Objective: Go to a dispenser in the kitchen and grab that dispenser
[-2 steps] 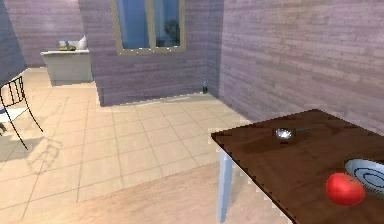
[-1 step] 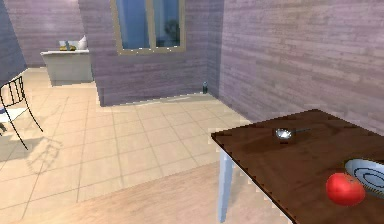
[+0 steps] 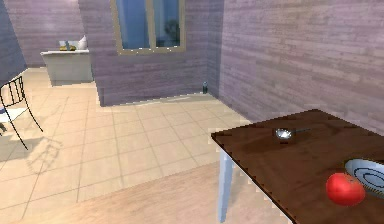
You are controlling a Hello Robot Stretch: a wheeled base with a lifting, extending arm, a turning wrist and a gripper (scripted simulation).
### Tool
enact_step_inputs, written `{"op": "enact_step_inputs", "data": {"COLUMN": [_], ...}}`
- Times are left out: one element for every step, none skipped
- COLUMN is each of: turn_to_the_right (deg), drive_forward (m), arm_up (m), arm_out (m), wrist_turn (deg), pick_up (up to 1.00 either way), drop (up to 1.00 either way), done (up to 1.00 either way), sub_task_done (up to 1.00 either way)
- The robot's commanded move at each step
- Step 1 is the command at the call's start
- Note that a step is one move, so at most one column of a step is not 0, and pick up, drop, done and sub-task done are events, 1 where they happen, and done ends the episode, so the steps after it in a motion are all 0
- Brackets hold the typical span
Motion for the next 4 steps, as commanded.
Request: {"op": "enact_step_inputs", "data": {"turn_to_the_right": [0.0, 0.0, 0.0, 0.0], "drive_forward": [0.00, 0.00, 0.00, 0.00], "arm_up": [-0.30, 0.00, 0.10, 0.00], "arm_out": [0.00, 0.00, 0.00, 0.00], "wrist_turn": [0.0, 0.0, 0.0, 0.0], "pick_up": [0.00, 1.00, 0.00, 0.00], "drop": [0.00, 0.00, 0.00, 0.00], "done": [0.00, 0.00, 0.00, 1.00], "sub_task_done": [0.00, 0.00, 0.00, 0.00]}}
